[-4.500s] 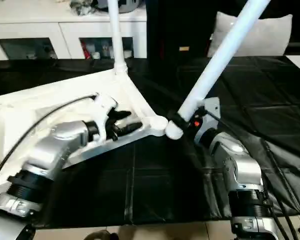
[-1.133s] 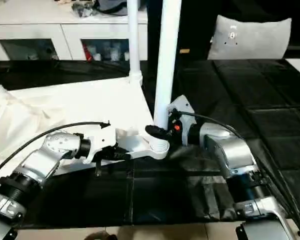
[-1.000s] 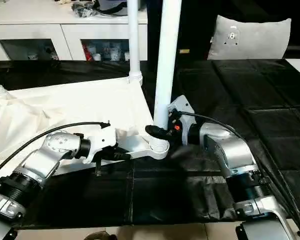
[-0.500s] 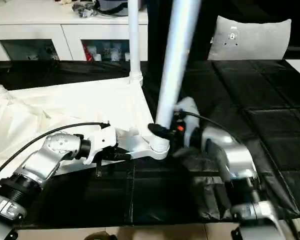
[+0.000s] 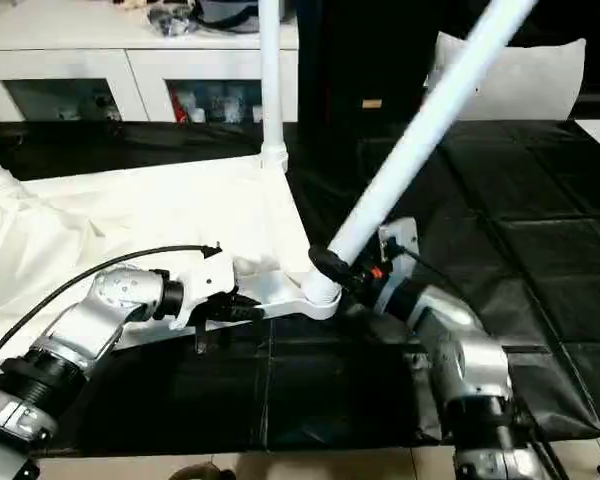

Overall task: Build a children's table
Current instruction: Insert table leg to table base

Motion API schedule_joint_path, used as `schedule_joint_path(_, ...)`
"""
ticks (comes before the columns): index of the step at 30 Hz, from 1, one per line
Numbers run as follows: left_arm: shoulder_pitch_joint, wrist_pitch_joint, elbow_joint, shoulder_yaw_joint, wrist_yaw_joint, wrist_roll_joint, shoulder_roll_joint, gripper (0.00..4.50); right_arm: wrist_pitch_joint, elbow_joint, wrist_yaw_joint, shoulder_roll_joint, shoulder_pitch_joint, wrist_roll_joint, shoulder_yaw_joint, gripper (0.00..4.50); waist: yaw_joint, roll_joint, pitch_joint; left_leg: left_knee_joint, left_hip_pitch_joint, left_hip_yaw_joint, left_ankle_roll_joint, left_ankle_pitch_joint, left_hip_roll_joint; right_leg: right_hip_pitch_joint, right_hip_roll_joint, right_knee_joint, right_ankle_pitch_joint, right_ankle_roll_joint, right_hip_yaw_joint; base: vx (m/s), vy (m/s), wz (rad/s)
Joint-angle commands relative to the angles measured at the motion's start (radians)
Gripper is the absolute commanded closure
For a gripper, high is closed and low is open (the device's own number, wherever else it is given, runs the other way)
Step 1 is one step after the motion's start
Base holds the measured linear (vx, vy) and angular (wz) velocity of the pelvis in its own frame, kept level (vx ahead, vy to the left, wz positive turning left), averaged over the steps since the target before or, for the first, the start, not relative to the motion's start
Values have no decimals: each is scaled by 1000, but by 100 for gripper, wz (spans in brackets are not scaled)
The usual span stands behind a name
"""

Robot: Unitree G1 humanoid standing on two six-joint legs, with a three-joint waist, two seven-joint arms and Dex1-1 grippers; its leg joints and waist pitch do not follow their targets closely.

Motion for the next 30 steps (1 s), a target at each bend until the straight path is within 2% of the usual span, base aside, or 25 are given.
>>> schedule_joint_path(1,8,-2,5,-34,-3,22,-12,450,-27,31,-14,-18,22,-83,47,262,-10,-3,-52,-86,32,-24,-29,-334,60,16,-84,-95,-293,-188,45,0,0,0)
schedule_joint_path(2,8,-2,5,-34,-3,22,-12,450,-27,31,-14,-18,22,-83,47,262,-10,-3,-51,-87,33,-25,-29,-339,60,16,-83,-95,-302,-185,45,0,0,0)
schedule_joint_path(3,9,-5,7,-36,-4,26,-10,450,-66,44,-12,-35,19,-129,73,262,-11,-2,-50,-88,34,-26,-31,-351,60,14,-84,-97,-320,-182,45,0,0,0)
schedule_joint_path(5,9,-7,8,-38,-6,30,-9,450,-76,51,-8,-46,15,-151,89,262,-13,-2,-46,-90,36,-27,-35,-377,60,12,-84,-102,-355,-175,45,0,0,0)
schedule_joint_path(7,7,-11,11,-44,-13,36,-3,450,-78,62,5,-69,4,-185,123,262,-15,-1,-45,-92,44,-30,-44,-411,61,12,-85,-106,-394,-170,45,0,0,0)
schedule_joint_path(10,5,-14,12,-47,-19,38,1,450,-76,71,14,-79,-4,-201,141,262,-20,1,-45,-97,45,-32,-50,-432,62,13,-83,-106,-373,-177,46,0,0,0)
schedule_joint_path(16,-23,-41,35,-55,-53,49,15,450,-65,146,66,-80,-58,-208,175,262,-22,2,-46,-96,44,-31,-45,-433,60,15,-84,-105,-351,-191,47,0,0,0)
schedule_joint_path(22,-63,-72,73,-62,-89,60,20,450,-41,194,103,-83,-100,-212,199,263,-26,8,-43,-97,49,-32,-53,-465,61,12,-83,-108,-367,-197,47,0,0,0)
schedule_joint_path(24,-78,-80,89,-63,-93,64,20,450,-33,192,108,-84,-102,-216,207,263,-28,7,-39,-97,52,-32,-56,-489,58,10,-84,-113,-398,-193,47,0,0,0)
schedule_joint_path(25,-85,-82,96,-62,-92,65,18,450,-29,185,110,-85,-99,-217,210,263,-28,6,-37,-98,57,-35,-61,-515,59,10,-86,-116,-452,-180,47,0,0,0)
schedule_joint_path(30,-140,-108,175,-56,-76,75,6,450,-8,155,109,-79,-94,-213,220,263,-25,5,-39,-100,59,-35,-61,-506,60,7,-86,-120,-466,-167,49,0,0,0)
